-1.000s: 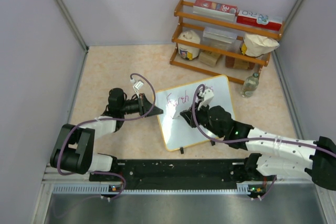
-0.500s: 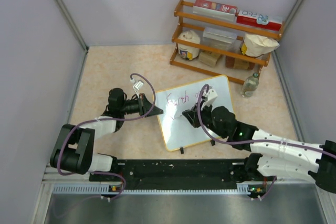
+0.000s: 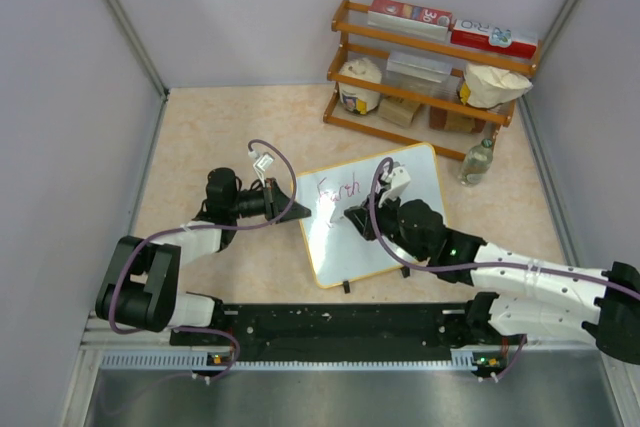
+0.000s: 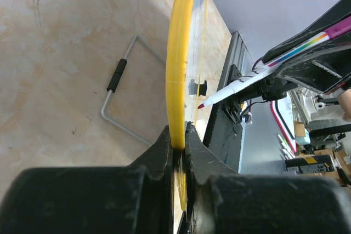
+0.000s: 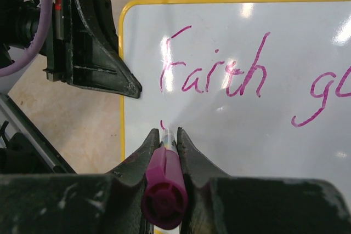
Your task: Write a sentence on the whiteboard
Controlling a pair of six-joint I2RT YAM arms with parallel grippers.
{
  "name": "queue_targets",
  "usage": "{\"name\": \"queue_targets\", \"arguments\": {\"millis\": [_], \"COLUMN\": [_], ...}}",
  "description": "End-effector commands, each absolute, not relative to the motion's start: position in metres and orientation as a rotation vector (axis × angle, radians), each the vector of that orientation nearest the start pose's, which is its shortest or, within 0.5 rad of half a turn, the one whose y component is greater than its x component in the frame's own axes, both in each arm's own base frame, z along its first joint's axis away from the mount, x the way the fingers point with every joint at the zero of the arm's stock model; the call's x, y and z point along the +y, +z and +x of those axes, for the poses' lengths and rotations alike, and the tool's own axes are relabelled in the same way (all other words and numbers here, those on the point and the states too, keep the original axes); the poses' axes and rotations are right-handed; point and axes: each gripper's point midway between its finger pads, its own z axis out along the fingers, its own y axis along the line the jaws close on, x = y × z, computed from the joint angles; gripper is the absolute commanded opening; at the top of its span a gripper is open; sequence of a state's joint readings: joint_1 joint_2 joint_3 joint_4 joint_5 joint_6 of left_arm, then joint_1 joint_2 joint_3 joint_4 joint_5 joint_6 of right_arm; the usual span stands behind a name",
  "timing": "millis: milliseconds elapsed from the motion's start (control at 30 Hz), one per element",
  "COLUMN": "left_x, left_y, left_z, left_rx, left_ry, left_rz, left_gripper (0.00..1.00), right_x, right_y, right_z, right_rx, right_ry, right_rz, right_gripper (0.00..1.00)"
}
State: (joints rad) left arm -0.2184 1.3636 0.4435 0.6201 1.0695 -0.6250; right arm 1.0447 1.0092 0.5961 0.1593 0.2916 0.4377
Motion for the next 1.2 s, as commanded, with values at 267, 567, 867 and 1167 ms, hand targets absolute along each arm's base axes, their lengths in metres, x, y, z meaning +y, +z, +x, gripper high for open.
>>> {"name": "queue_targets", "arguments": {"millis": [267, 567, 867, 1167], "left_x": [-0.227, -0.227, -0.227, -0.227], "left_y": [0.139, 0.139, 0.139, 0.140], "left_z": [0.243, 0.243, 0.243, 0.243], "left_rx": [1.920, 1.919, 1.919, 1.917], "left_ry": [-1.493, -1.493, -1.493, -1.490], "left_rz": [0.505, 0.506, 0.506, 0.507], "left_gripper": [0.00, 0.00, 0.00, 0.00], "right_x": [0.300, 0.296, 0.294, 0.289], "right_y": [0.239, 0.217, 0.200, 0.188], "right_z": [0.220, 0.223, 0.217, 0.212], "right_rx": [1.741, 1.790, 1.834, 1.861], "right_ry": [0.797, 0.746, 0.748, 0.745], "right_rz": [-0.293, -0.288, -0.307, -0.319], "right_gripper": [0.00, 0.00, 0.00, 0.00]}}
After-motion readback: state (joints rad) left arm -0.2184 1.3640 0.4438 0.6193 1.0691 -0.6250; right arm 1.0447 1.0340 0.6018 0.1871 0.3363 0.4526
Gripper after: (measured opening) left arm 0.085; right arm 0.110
